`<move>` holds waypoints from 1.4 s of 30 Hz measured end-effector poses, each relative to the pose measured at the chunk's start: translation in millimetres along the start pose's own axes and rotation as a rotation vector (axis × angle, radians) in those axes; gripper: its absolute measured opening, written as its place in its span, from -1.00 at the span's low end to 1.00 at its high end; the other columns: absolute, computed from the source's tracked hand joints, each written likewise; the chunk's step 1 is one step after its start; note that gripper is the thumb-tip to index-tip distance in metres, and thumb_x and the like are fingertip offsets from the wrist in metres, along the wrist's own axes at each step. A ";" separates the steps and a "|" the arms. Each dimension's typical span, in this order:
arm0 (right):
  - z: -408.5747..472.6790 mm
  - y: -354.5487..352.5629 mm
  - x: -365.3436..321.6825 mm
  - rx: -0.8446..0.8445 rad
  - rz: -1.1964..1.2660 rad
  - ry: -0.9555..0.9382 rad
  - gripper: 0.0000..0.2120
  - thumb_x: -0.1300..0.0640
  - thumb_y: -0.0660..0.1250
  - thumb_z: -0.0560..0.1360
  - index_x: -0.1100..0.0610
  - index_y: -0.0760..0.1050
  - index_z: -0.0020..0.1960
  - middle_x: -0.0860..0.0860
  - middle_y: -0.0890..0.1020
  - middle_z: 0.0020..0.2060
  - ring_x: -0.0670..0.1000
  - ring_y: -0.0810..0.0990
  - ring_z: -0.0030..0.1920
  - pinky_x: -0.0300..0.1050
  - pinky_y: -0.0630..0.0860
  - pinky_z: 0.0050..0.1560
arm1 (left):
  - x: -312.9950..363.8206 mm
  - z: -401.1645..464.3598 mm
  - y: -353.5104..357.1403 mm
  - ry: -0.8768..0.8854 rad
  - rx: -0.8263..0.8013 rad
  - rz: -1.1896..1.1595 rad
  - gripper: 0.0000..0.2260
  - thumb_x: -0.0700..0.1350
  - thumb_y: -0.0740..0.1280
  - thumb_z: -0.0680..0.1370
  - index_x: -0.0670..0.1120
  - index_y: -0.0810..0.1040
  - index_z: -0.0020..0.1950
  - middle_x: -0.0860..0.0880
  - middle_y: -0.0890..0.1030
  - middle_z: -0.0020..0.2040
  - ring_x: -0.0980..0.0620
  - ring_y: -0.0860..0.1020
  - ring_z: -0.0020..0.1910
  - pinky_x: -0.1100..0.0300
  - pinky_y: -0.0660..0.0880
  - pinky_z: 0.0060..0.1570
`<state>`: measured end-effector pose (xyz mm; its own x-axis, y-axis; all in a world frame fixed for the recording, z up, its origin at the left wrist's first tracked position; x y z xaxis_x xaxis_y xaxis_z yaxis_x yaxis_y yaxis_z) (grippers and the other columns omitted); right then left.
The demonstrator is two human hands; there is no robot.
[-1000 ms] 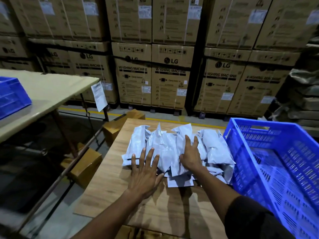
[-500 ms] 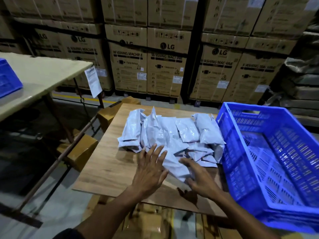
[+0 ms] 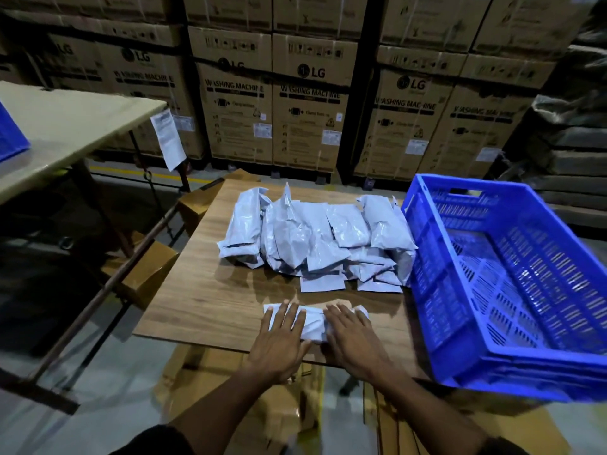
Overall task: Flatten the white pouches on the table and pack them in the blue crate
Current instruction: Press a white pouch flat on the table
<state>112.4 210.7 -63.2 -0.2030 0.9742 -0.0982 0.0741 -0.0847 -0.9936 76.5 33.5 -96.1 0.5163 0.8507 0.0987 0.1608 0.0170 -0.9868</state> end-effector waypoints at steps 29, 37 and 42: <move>17.7 30.9 -1.3 -0.100 0.139 0.107 -0.22 -0.30 -0.43 0.51 -0.04 0.00 0.63 -0.12 -0.02 0.62 0.02 -0.09 0.61 0.11 -0.13 0.55 | 29.7 31.9 0.5 0.021 0.053 -0.183 -0.52 -0.25 0.10 0.69 -0.22 0.12 0.62 -0.20 0.14 0.63 -0.13 0.06 0.63 0.10 -0.01 0.56; 14.6 44.0 -0.8 -0.079 0.071 0.111 -0.39 -0.21 -0.28 0.61 -0.10 -0.01 0.63 -0.16 -0.04 0.61 -0.01 -0.14 0.61 0.07 -0.25 0.54 | 17.3 24.4 30.4 0.039 0.069 -0.042 -0.50 0.05 0.00 0.67 -0.15 0.48 0.48 -0.13 0.46 0.49 -0.12 0.39 0.50 -0.13 0.17 0.48; 11.9 48.1 -2.3 -0.034 -0.022 0.138 -0.49 -0.13 -0.06 0.67 -0.06 0.24 0.57 -0.10 0.25 0.56 0.08 0.15 0.58 0.14 -0.05 0.48 | 16.4 21.1 31.2 0.018 0.115 -0.065 -0.51 0.07 0.02 0.68 -0.11 0.45 0.51 -0.08 0.40 0.54 -0.10 0.34 0.54 -0.10 0.13 0.47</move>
<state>104.8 201.9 -111.5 -0.0689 0.9955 -0.0655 0.1043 -0.0581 -0.9928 72.3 59.0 -128.0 0.5230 0.8364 0.1642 0.0977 0.1326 -0.9863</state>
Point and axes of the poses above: each hand's wrist, its own z-axis towards the middle knuckle, its own y-axis out of the palm, x = y × z, the point moved 4 cm from there along z, towards the middle knuckle
